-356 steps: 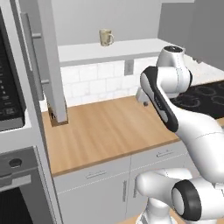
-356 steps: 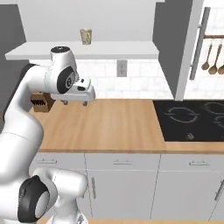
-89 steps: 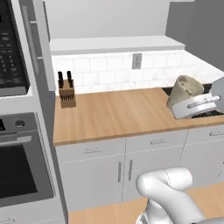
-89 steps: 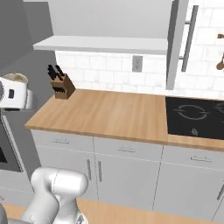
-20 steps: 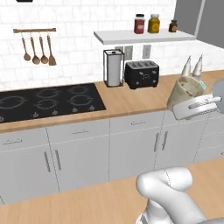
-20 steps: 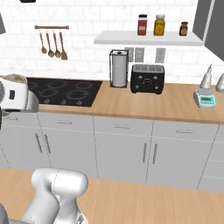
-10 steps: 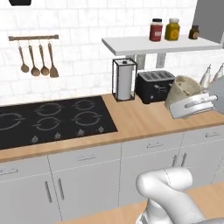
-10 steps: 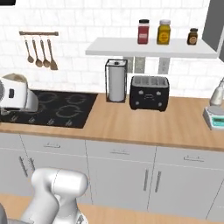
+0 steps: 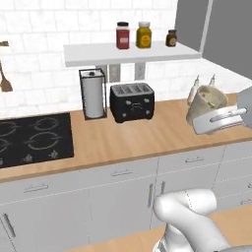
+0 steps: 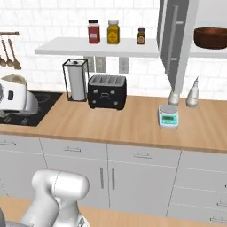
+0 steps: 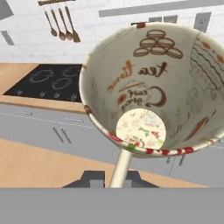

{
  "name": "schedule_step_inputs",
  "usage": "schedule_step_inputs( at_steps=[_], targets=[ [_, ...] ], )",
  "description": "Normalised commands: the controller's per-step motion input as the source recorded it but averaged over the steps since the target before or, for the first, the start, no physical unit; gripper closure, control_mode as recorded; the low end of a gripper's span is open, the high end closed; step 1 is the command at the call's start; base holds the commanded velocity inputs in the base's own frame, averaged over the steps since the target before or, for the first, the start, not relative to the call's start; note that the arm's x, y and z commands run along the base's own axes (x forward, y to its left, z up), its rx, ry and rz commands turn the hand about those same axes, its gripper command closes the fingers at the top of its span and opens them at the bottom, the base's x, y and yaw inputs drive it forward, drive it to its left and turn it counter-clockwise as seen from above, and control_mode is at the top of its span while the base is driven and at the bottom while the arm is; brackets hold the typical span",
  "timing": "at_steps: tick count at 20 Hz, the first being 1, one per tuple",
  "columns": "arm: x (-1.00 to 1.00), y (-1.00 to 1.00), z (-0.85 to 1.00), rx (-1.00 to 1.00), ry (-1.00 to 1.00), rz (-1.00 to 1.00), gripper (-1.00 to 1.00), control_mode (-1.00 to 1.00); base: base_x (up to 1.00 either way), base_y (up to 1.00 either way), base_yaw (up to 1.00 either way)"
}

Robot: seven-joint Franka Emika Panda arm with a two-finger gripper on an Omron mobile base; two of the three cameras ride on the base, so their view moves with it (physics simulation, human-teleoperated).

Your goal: Gather all objects into one cabinet and sort the glasses and bowls to opposite sides.

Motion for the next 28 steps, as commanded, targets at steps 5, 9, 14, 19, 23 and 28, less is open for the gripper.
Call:
schedule_step_inputs(
  at_steps=[5,9,14,19,23,28],
  targets=[
    [0.0,0.0,0.0,0.0,0.0,0.0,1.0,1.0,-0.33,-0.7,0.0],
    [0.0,0.0,0.0,0.0,0.0,0.0,1.0,1.0,-1.0,-0.04,0.0],
    [0.0,0.0,0.0,0.0,0.0,0.0,1.0,1.0,-0.61,-0.3,-0.02],
    [0.0,0.0,0.0,0.0,0.0,0.0,1.0,1.0,0.0,-0.89,0.0],
    [0.0,0.0,0.0,0.0,0.0,0.0,1.0,1.0,0.0,-0.97,0.0],
    [0.0,0.0,0.0,0.0,0.0,0.0,1.0,1.0,0.0,-1.0,-0.01]
  ],
)
